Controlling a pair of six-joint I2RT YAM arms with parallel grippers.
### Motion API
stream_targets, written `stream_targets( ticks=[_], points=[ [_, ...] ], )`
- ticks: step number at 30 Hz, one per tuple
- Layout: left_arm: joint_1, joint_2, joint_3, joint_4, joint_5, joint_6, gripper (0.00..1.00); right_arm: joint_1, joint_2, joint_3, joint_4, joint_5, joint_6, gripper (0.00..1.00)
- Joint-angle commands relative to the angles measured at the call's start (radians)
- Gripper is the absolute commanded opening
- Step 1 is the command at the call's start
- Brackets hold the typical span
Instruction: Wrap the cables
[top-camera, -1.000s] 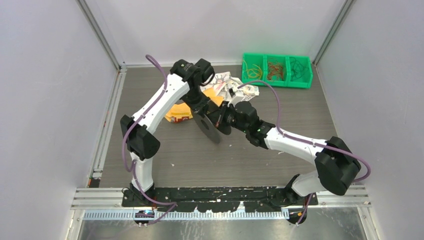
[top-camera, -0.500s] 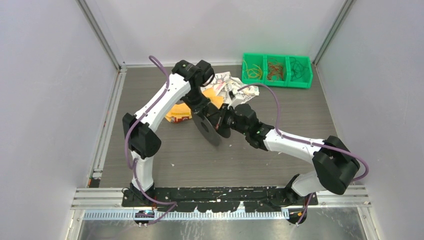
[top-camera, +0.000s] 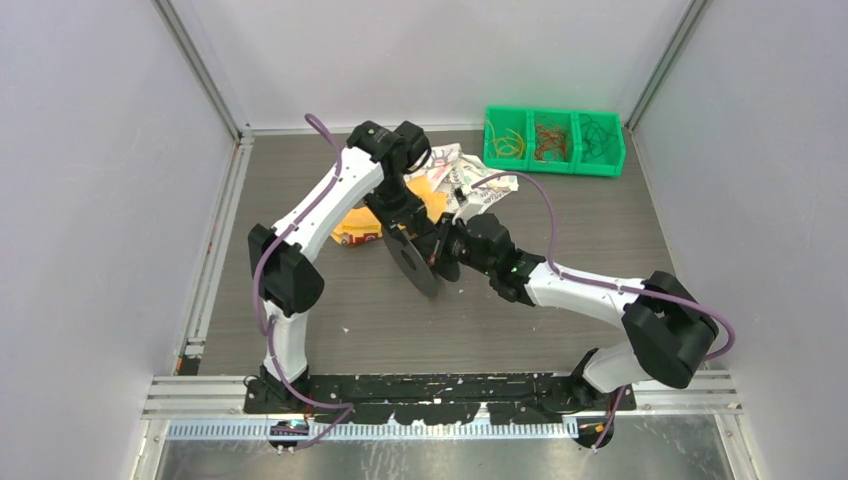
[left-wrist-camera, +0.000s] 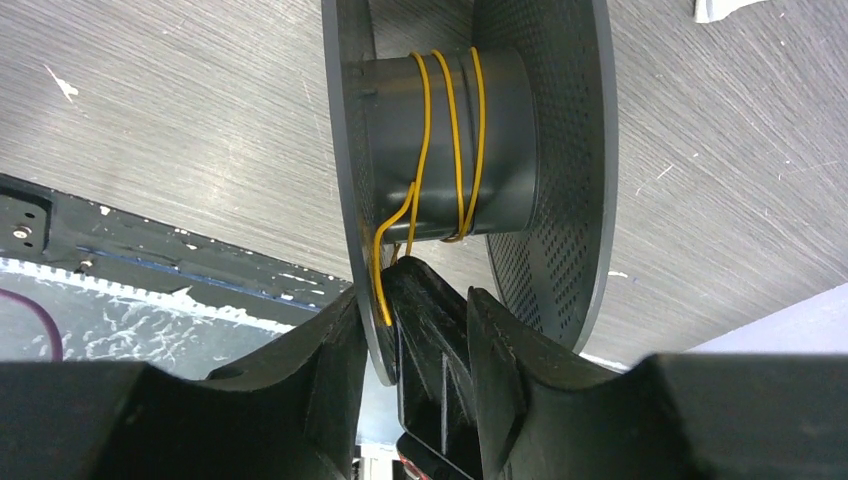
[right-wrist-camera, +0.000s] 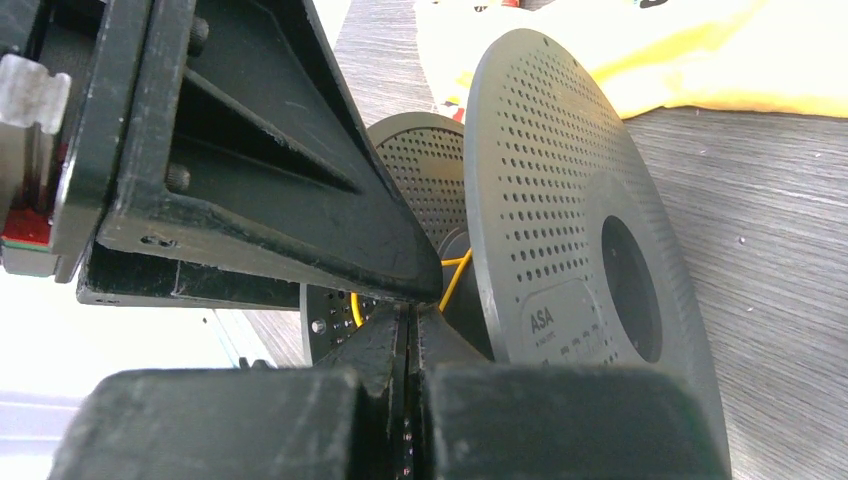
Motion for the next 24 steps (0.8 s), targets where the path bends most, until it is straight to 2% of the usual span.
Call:
stream_targets(
  ticks=[1,9,17,24],
  points=[
    [-0.001,-0.048,0.005,-0.096,0.02,0.029,0.42,0.007,0.013,-0.018,-0.001,0.029,0.014,0.01],
    [-0.005,-0.084,-0.003,0.022,0.008,0.095,0.47,0.007,-0.019,-0.023,-0.028,0.11,0.015,0.01],
    [-0.014,-0.177,-0.101,0.187,0.012,0.123,0.56,0.001,-0.064,-0.054,-0.057,0.221,0.052,0.0],
    [-0.022,-0.21,-0.129,0.273,0.036,0.145,0.57,-0.011,-0.095,-0.078,-0.07,0.272,0.06,0.01]
  ],
)
